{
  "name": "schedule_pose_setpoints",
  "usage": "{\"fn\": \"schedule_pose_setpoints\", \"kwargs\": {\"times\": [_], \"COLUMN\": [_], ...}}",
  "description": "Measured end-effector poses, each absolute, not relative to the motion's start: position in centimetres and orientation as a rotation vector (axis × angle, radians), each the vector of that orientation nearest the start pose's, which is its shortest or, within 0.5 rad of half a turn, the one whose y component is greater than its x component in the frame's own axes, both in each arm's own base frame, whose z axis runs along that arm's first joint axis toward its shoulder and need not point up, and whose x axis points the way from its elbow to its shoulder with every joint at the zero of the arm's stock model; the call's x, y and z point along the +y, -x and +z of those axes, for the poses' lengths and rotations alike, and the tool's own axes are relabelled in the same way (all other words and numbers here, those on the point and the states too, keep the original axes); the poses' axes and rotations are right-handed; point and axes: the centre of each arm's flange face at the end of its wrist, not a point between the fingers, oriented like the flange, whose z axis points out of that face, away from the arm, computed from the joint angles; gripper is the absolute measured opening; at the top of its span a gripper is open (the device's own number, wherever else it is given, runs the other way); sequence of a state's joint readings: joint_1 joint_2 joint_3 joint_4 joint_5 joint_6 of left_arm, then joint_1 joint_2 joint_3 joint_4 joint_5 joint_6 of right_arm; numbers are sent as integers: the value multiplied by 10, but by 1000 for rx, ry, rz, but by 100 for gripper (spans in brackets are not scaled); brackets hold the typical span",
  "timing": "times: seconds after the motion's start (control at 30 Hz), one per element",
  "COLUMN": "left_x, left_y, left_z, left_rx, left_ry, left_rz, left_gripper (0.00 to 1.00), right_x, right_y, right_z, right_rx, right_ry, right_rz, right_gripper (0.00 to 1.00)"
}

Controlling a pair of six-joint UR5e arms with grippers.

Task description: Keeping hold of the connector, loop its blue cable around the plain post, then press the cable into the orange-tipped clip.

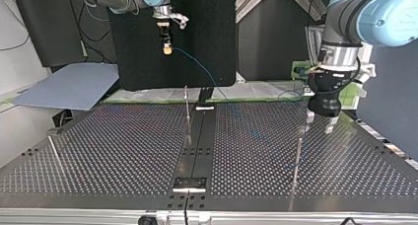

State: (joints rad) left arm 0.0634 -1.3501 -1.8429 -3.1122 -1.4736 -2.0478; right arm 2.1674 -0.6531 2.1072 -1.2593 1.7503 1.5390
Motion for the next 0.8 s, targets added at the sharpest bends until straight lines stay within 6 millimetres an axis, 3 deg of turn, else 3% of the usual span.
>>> {"fn": "schedule_pose_setpoints", "kwargs": {"times": [0.27,0.8], "left_x": [-118,-143], "left_y": [-417,-410], "left_z": [470,524], "left_rx": [1616,1650], "left_ry": [330,168], "left_rz": [-290,-206], "left_gripper": [100,100], "right_x": [-316,-317], "right_y": [-354,-357], "right_z": [-85,-86], "right_rx": [-1028,-1028], "right_ry": [-1696,-1710], "right_rz": [1339,1334], "right_gripper": [0,0]}}
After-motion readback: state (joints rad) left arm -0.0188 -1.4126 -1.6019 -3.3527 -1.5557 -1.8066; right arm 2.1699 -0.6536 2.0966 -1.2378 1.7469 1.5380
